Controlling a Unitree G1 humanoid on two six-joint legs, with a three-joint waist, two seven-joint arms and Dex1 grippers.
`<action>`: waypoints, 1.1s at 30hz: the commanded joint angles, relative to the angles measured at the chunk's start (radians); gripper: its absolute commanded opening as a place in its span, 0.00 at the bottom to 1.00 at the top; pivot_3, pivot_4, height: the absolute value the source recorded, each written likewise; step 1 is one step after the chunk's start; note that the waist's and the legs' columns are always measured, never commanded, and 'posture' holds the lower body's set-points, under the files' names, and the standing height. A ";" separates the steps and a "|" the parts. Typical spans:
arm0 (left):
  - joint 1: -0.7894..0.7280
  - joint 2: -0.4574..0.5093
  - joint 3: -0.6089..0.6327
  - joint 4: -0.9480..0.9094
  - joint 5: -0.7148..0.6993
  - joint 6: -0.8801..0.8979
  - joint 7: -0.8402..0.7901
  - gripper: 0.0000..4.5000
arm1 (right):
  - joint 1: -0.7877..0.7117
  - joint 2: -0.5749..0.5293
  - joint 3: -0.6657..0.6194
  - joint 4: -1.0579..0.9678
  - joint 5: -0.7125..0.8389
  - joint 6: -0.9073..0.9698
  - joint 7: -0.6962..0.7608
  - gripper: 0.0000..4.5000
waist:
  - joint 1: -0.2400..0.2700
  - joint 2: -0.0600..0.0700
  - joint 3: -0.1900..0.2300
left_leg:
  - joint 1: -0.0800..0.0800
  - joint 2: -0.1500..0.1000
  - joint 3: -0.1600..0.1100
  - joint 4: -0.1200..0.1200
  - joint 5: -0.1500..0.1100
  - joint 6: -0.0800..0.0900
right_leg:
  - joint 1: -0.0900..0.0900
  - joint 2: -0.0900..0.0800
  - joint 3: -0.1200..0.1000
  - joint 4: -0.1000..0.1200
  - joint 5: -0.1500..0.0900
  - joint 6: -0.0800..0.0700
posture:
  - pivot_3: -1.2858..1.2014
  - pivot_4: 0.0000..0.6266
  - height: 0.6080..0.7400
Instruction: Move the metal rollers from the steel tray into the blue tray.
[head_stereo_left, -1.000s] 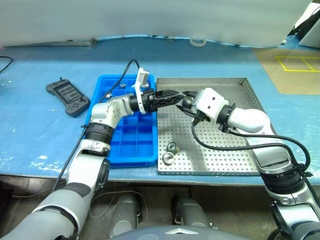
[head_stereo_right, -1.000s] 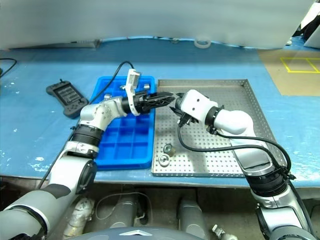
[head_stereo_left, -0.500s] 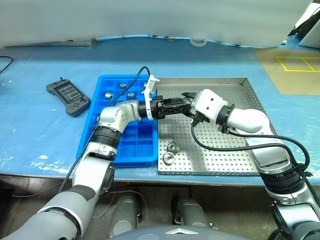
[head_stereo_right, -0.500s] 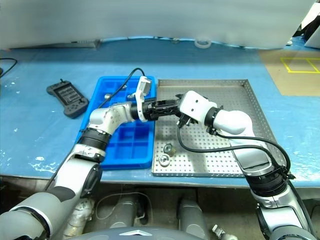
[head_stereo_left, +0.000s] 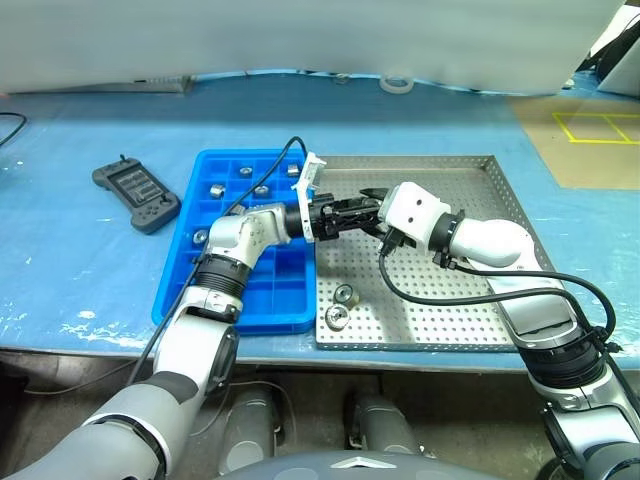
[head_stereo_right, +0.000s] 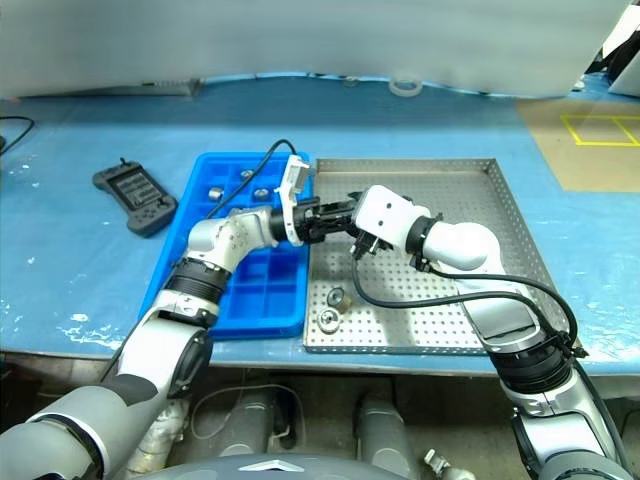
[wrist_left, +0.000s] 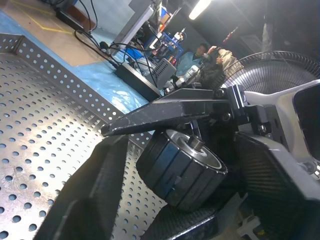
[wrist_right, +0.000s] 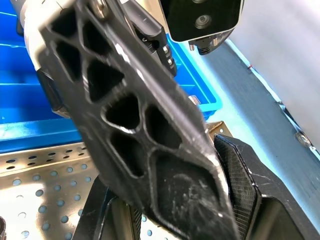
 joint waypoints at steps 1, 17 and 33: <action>-0.008 -0.003 -0.005 -0.019 0.006 -0.017 0.000 0.56 | -0.010 -0.002 -0.012 -0.037 -0.006 -0.021 -0.005 0.40 | 0.000 0.000 0.000 | 0.000 0.000 0.000 0.000 0.000 0.000 | 0.000 0.000 0.000 0.000 0.000 0.000 | 0.42 0.24 1.00; -0.012 -0.009 0.006 -0.015 0.010 -0.030 0.011 0.42 | -0.019 0.019 -0.011 -0.016 -0.030 -0.024 -0.026 0.40 | 0.000 0.000 0.000 | 0.000 0.000 0.000 0.000 0.000 0.000 | 0.000 0.000 0.000 0.000 0.000 0.000 | 0.42 0.24 1.00; -0.005 -0.006 0.009 -0.029 0.014 -0.035 0.044 0.42 | -0.046 0.040 -0.044 0.003 -0.017 -0.019 -0.038 0.77 | -0.001 0.000 0.000 | 0.000 0.000 0.000 0.000 0.000 0.000 | 0.000 0.000 0.000 0.000 0.000 0.000 | 0.42 0.24 1.00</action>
